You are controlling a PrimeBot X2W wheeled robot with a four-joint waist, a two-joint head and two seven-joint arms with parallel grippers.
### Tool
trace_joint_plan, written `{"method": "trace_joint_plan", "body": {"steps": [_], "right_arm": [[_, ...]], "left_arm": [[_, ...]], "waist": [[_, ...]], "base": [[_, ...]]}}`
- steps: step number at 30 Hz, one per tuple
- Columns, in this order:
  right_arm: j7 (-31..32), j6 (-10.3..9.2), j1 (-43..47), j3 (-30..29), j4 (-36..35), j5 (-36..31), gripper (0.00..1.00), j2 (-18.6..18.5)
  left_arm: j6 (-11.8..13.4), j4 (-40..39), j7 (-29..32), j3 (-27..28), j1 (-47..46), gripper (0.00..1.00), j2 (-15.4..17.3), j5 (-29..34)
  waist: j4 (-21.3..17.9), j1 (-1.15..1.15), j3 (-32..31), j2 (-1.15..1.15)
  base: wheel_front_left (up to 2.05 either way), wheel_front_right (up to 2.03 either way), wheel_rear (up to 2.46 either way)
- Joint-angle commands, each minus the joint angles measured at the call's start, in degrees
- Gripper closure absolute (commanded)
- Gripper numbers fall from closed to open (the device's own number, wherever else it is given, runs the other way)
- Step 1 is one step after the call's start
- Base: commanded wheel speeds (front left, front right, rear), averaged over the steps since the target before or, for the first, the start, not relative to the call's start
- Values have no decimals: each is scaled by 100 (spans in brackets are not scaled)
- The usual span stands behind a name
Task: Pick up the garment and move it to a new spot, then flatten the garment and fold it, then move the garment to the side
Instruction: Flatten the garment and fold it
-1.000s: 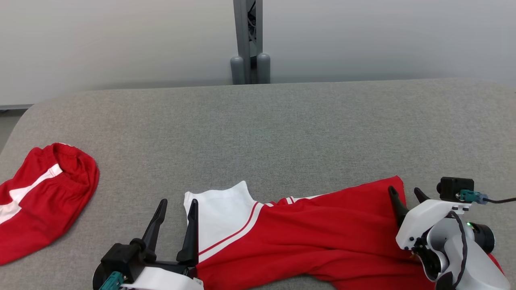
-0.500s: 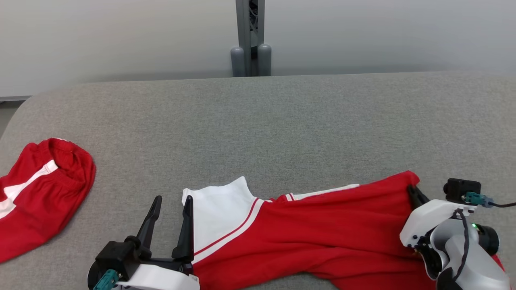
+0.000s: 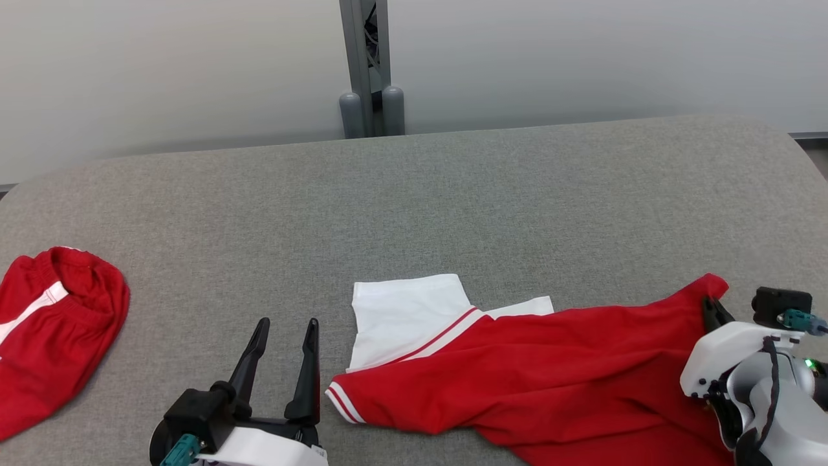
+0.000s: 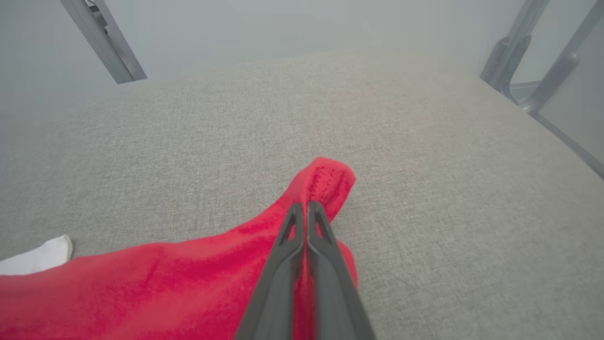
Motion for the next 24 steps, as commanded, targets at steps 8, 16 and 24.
{"method": "trace_joint_plan", "body": {"steps": [8,16,24], "right_arm": [[-52,-2,99,-349,-979,-1172,0,291],[-55,-2,414,-261,-1582,-1660,0,496],[-55,-2,1012,685,-2465,-619,0,488]], "left_arm": [[-15,47,-24,-29,1,0,22,-12],[26,17,-24,3,57,0,22,-27],[110,-55,-24,96,114,0,23,-146]], "waist": [[204,0,-77,0],[210,0,-113,0],[54,0,-207,0]], "base": [[0,0,0],[0,0,0],[0,0,0]]}}
